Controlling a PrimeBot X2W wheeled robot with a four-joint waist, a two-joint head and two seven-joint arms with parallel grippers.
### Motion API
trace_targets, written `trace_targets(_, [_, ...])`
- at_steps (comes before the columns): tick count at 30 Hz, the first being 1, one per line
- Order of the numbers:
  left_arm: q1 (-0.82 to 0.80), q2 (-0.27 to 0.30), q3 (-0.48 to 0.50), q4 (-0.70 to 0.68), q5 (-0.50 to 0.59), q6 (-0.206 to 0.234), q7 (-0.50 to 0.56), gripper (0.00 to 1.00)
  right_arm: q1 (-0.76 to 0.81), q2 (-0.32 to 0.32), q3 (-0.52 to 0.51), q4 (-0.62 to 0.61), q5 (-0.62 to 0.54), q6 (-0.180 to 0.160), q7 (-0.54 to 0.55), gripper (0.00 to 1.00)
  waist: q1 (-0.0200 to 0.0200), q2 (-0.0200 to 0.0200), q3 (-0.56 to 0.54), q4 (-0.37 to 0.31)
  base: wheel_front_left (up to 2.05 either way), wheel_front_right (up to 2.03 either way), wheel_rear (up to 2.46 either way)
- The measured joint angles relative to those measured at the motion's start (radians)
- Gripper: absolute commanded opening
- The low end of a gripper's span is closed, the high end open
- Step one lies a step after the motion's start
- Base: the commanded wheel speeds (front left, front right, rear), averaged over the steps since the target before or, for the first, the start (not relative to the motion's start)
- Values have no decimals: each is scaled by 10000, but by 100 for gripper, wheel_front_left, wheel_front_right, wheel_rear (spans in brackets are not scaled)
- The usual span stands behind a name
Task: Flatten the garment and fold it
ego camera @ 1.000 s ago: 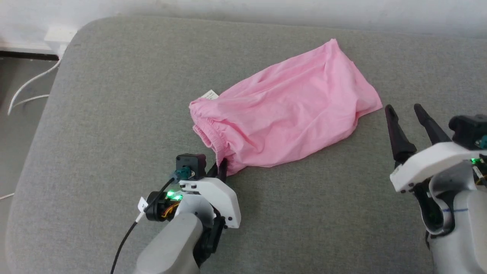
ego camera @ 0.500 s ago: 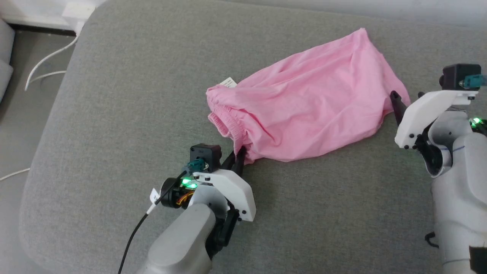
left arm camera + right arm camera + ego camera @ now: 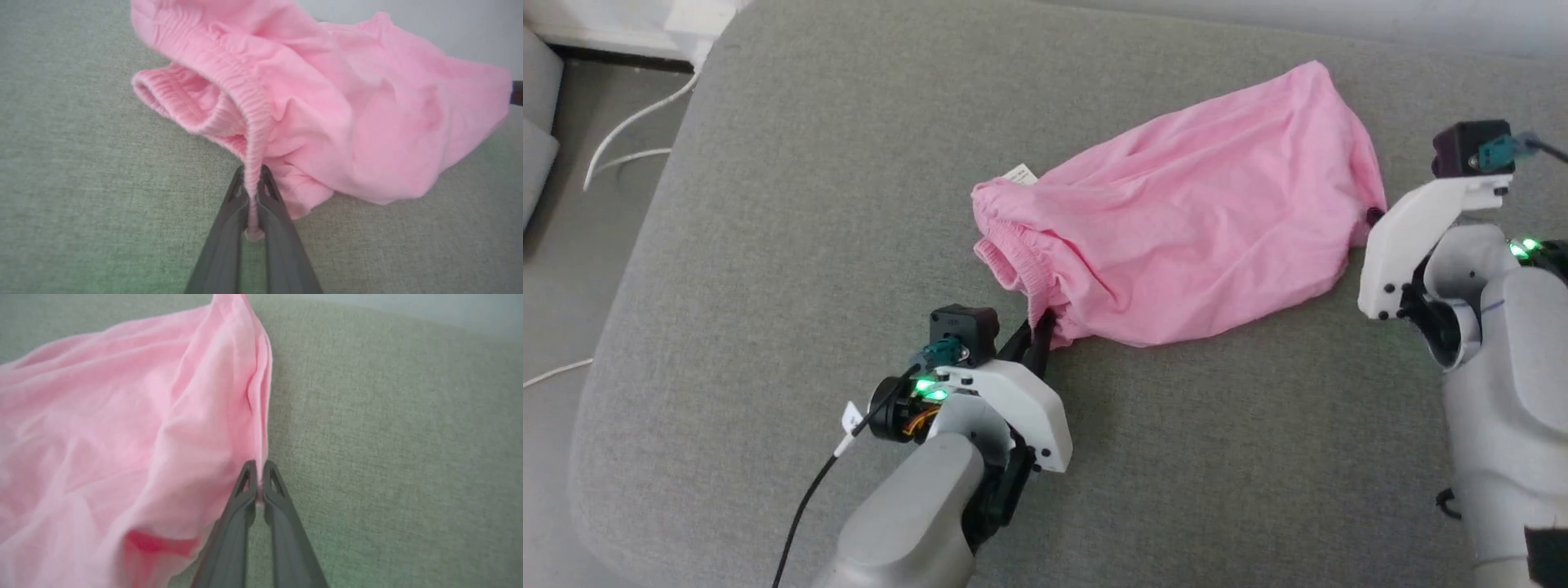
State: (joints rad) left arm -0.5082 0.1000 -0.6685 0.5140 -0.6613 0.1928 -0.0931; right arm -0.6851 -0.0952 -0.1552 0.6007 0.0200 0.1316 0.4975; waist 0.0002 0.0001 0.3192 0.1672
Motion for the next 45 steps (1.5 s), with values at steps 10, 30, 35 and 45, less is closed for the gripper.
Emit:
trace_targets(10, [990,1396,33,-2173,-460,-337,1032,0,3235,-100,192,-4600,1708,2,-96,0,-3,0,-850,-490,0,0,0])
trace_targets(30, [3452,2800,-209,-4543,-1335,222,2523,100,7678,420,-639,-5179,3139,2,-493,67,-2,0,-1391,-1513,0,0,0])
trace_targets(35, [3597,2661,-25,-4360,-1154,378,1501,100,7699,426,-700,-5072,2798,0,-1463,100,-2,0,-1650,-1450,0,0,0])
trace_targets(45, [3747,2742,1204,-4456,-61,546,-1446,100,7485,424,-1035,-5440,2612,0,-3682,100,-3,0,-2093,-1304,0,0,0])
